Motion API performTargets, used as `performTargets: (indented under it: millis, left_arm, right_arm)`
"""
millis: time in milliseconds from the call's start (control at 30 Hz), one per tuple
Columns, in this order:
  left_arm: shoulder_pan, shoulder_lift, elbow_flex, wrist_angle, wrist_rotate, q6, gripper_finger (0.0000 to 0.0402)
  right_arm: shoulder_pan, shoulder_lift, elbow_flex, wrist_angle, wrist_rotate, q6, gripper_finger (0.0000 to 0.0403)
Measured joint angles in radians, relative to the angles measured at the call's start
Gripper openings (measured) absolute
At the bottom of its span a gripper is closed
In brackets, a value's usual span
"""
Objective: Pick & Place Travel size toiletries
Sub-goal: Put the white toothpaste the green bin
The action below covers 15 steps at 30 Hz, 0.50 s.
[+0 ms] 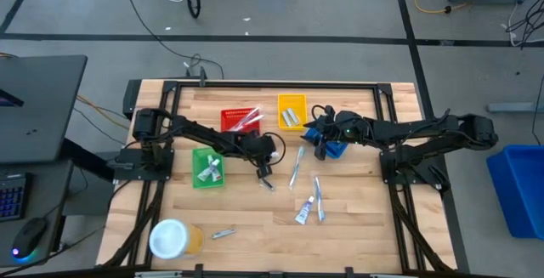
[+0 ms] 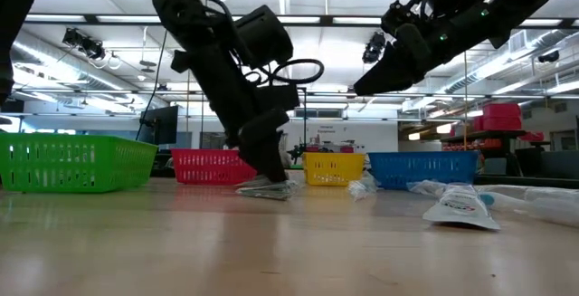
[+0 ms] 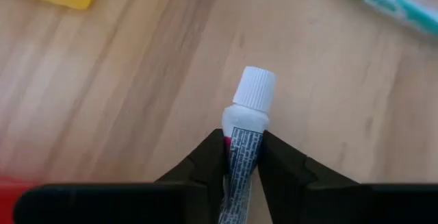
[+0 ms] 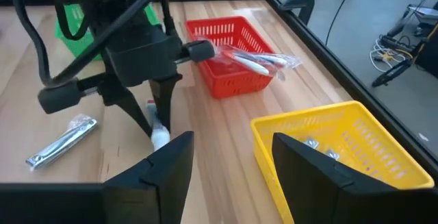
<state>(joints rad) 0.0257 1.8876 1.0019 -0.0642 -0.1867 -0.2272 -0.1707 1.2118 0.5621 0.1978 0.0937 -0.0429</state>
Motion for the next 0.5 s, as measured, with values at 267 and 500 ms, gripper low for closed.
performTargets:
  millis: [267,500]
  left_arm:
    - [-0.026,-0.091,0.064,-0.16,-0.001,-0.085,0.0073]
    - [-0.068,-0.239,0.112,-0.392,-0.015,-0.224,0.0072]
  right_arm:
    - [0.0,0.0,0.0,-0.014,0.0,0.0,0.0205]
    - [0.0,0.0,0.0,-0.021,0.0,0.012,0.0205]
